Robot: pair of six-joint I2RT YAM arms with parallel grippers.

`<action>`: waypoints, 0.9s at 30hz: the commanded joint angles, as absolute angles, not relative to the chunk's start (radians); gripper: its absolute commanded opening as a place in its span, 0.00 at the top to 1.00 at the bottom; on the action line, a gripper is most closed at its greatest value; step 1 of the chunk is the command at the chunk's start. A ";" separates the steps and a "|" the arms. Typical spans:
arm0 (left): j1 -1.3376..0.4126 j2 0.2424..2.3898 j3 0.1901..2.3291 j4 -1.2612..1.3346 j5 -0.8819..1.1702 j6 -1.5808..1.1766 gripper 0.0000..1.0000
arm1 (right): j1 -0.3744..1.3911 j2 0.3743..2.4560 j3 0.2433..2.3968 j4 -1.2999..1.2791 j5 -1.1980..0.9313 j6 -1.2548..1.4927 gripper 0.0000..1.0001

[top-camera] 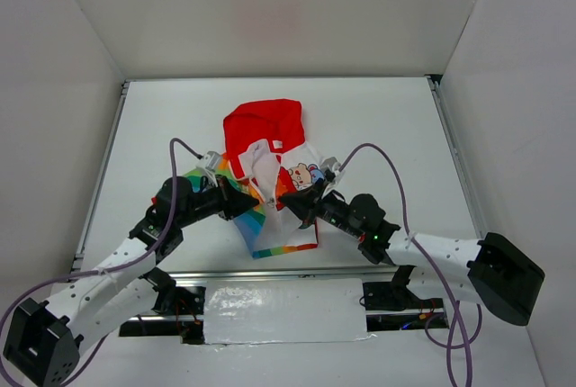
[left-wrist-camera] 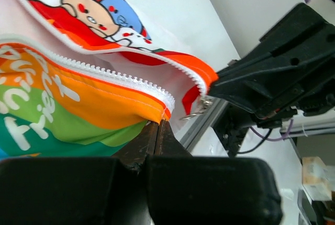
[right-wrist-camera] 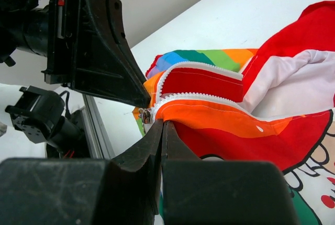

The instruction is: Zip up the jacket

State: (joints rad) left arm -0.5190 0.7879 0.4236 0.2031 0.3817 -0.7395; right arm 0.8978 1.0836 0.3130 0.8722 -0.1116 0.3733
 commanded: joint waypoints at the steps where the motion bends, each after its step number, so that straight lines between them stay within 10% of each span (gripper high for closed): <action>1: -0.526 0.805 0.416 0.353 0.483 -0.771 1.00 | 0.894 1.095 0.374 0.874 -0.092 0.367 1.00; 27: -0.565 0.758 0.422 0.288 0.486 -0.742 1.00 | 0.894 1.181 0.417 0.893 -0.080 0.373 1.00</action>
State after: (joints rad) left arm -0.5587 0.7757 0.4019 0.2790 0.4969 -0.7780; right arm 0.8978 1.1759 0.3889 0.8284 -0.0669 0.3737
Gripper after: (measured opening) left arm 0.037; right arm 0.008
